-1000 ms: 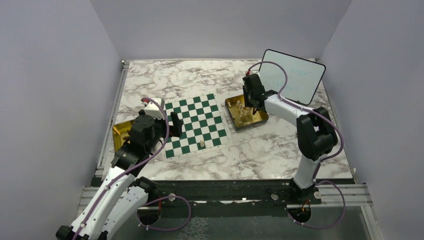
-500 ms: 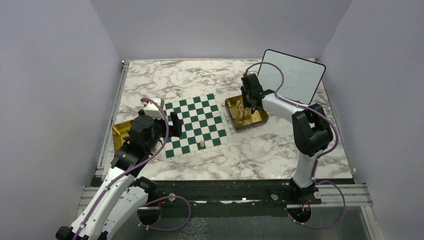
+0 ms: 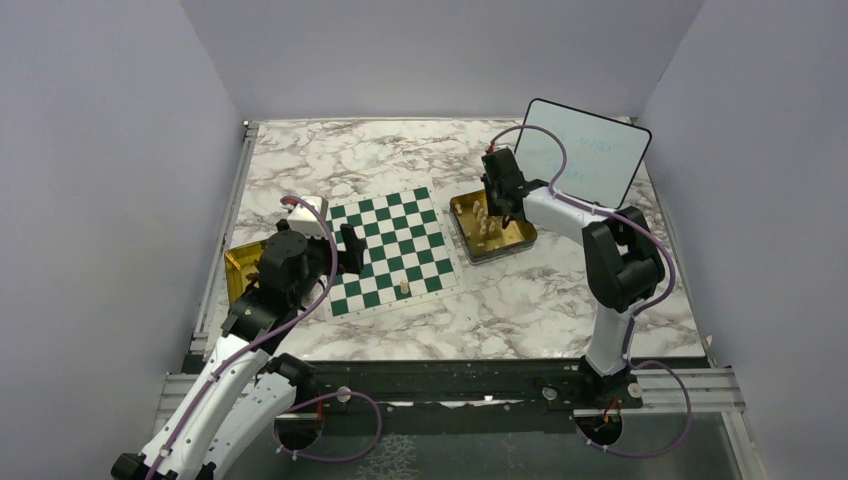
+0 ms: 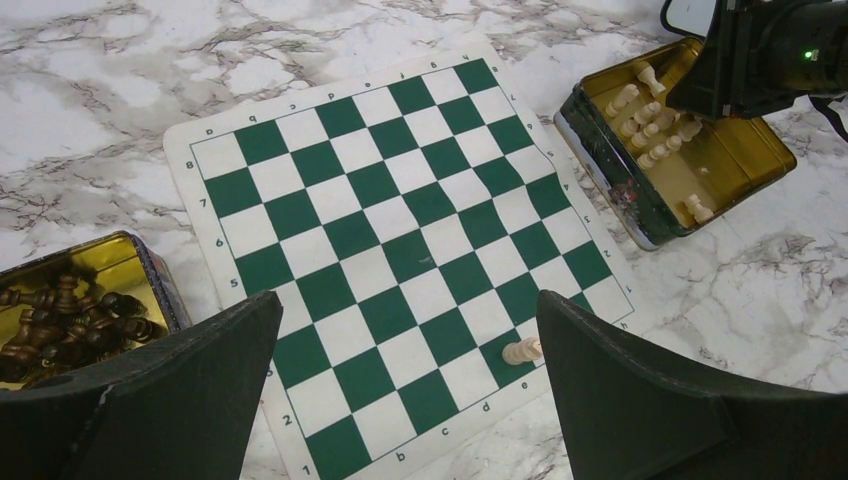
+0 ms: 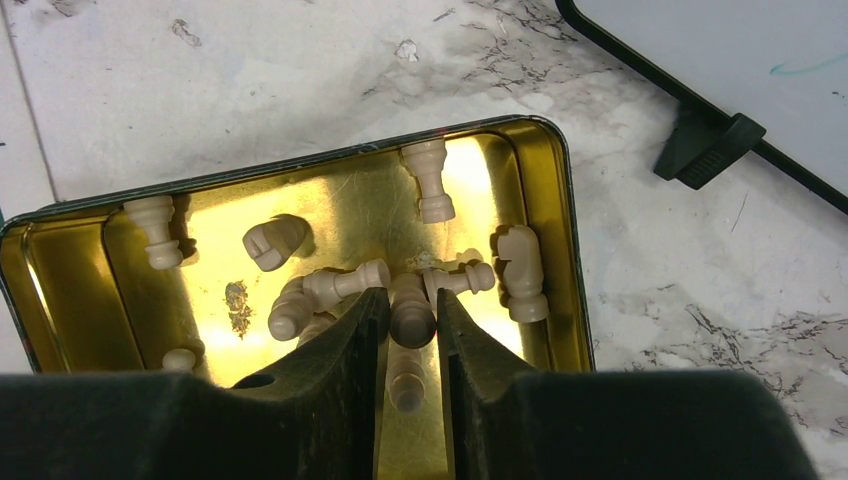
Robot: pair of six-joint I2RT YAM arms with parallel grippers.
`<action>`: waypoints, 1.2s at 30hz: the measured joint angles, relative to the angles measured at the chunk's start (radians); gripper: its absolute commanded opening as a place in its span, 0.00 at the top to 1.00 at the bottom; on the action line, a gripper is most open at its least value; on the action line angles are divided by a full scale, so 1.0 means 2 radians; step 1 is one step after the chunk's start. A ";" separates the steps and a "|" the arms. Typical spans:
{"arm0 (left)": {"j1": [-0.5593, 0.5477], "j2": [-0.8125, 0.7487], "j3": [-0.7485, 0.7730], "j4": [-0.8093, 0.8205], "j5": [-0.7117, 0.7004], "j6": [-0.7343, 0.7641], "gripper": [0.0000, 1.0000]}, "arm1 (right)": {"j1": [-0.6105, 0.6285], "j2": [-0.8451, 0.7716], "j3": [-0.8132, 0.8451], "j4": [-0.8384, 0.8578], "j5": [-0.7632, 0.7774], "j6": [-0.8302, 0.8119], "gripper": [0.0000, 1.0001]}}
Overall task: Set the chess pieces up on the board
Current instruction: Pick up the chess piece from the storage box.
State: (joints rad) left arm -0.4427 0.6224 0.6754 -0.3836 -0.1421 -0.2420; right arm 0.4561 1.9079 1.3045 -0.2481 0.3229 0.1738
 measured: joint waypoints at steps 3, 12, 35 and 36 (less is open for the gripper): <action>0.000 0.000 0.000 0.000 0.000 0.000 0.01 | 0.000 0.000 0.000 0.000 0.000 0.000 0.78; 0.000 0.000 0.000 0.000 0.000 0.000 0.01 | 0.000 -0.001 0.008 -0.017 0.001 0.000 0.83; 0.000 -0.001 0.000 0.000 0.000 0.000 0.01 | 0.000 -0.091 0.025 -0.056 -0.032 -0.002 0.86; 0.000 -0.001 0.000 0.000 0.000 0.000 0.01 | 0.000 -0.091 0.024 -0.056 -0.039 -0.002 0.86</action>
State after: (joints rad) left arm -0.4427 0.6197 0.6754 -0.3832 -0.1425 -0.2424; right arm 0.4561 1.7260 1.3525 -0.3611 0.2459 0.1692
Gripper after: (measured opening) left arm 0.990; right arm 0.230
